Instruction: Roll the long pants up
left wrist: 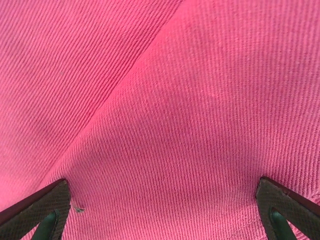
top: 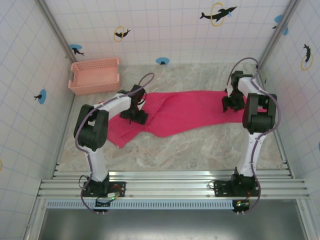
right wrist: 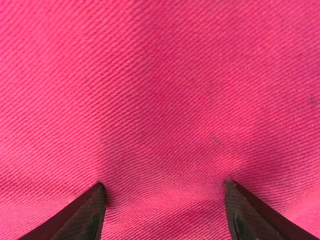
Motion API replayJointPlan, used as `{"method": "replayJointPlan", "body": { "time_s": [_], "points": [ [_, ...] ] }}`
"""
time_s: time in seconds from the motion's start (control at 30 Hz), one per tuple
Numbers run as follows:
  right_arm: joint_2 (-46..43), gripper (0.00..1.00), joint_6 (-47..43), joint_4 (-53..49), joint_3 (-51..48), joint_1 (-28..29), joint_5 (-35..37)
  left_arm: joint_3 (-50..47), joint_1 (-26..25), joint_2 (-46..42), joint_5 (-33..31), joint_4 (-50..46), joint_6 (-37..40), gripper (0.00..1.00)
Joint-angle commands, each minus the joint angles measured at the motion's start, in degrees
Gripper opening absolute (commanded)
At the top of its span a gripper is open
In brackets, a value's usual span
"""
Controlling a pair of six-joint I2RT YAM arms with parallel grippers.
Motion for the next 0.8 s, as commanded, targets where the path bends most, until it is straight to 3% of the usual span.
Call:
{"method": "replayJointPlan", "body": {
  "time_s": [0.0, 0.13, 0.2, 0.37, 0.5, 0.67, 0.7, 0.77],
  "points": [
    [-1.3, 0.65, -1.1, -1.0, -2.0, -2.7, 4.3, -0.1, -3.4, 1.5, 1.8, -4.0, -1.4, 0.97],
    [-1.9, 0.64, -1.2, -0.1, -2.2, -3.4, 4.1, 1.5, -4.1, 2.1, -0.1, -3.6, -0.5, 0.98],
    [-3.9, 0.64, -0.8, 1.4, -3.6, -3.1, 2.8, 4.2, -4.0, -0.7, -4.2, -3.5, 2.1, 0.97],
    [-9.5, 0.64, -0.2, 3.9, -6.7, -1.8, 0.6, -3.0, -4.3, -16.5, -14.7, 4.2, 18.4, 0.98],
    [-11.7, 0.64, 0.1, 4.1, -7.3, 0.0, -0.4, -8.5, -5.9, -24.9, -16.3, -0.9, 27.0, 0.97],
    [-13.1, 0.64, 0.6, 4.1, -7.3, 0.6, -1.7, -15.9, -10.0, -26.1, -16.5, -10.7, 20.5, 0.80],
    [-13.4, 0.64, 0.7, 4.0, -7.3, 0.7, -1.9, -16.1, -12.9, -26.1, -16.1, -10.6, 21.0, 0.69],
    [-13.9, 0.64, 0.7, 4.0, -7.2, 0.8, -2.2, -13.7, -15.7, -25.4, -16.5, -14.4, 17.7, 0.65]
  ]
}}
